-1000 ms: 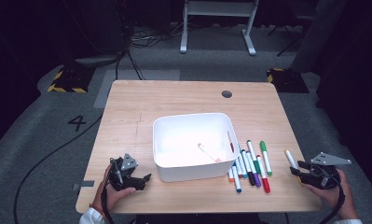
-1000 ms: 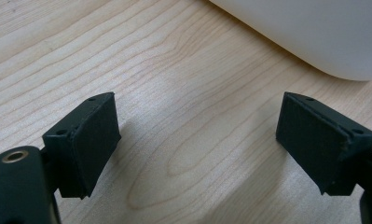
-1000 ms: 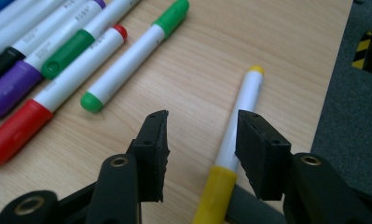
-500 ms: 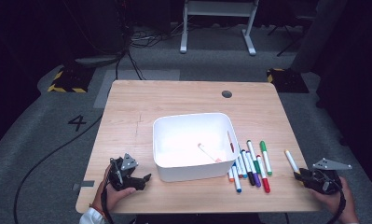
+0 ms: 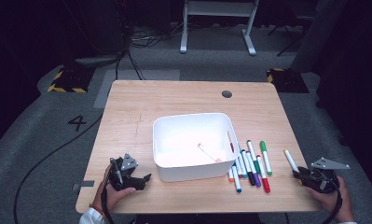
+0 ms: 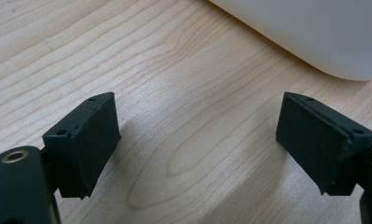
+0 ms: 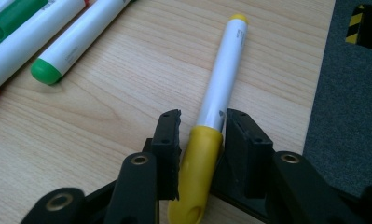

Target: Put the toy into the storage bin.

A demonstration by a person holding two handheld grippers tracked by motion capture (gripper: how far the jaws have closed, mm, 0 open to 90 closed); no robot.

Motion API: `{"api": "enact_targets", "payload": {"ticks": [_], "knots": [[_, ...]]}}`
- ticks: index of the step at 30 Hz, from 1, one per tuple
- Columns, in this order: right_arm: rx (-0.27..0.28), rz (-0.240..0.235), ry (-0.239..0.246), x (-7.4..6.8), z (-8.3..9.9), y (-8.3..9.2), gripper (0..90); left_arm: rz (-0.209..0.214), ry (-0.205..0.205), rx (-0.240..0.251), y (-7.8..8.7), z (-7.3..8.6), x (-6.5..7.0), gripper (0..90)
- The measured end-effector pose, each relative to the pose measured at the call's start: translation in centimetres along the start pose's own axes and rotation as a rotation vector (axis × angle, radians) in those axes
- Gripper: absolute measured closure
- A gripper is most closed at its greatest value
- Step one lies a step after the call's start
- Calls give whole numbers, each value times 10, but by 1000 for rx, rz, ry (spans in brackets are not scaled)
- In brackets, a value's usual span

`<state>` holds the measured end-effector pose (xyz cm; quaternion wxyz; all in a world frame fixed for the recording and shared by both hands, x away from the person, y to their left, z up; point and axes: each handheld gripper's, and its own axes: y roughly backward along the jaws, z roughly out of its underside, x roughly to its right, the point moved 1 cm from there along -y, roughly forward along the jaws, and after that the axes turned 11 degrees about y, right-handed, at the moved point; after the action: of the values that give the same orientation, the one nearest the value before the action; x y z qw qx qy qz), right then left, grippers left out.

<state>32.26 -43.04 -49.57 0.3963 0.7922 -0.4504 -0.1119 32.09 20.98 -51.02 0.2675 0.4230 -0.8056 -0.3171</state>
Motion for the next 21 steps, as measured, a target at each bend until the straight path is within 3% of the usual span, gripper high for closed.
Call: {"api": "enact_targets", "payload": {"ticks": [5, 14, 21], "knots": [[24, -48, -7, -3, -2, -3, 733, -1, -1, 0, 0, 0, 0, 135], [32, -47, -13, -3, -9, -10, 746, 0, 0, 1, 0, 0, 0, 135], [58, -66, -46, -1, -8, -10, 747, 2, 0, 1, 0, 0, 0, 135]]}}
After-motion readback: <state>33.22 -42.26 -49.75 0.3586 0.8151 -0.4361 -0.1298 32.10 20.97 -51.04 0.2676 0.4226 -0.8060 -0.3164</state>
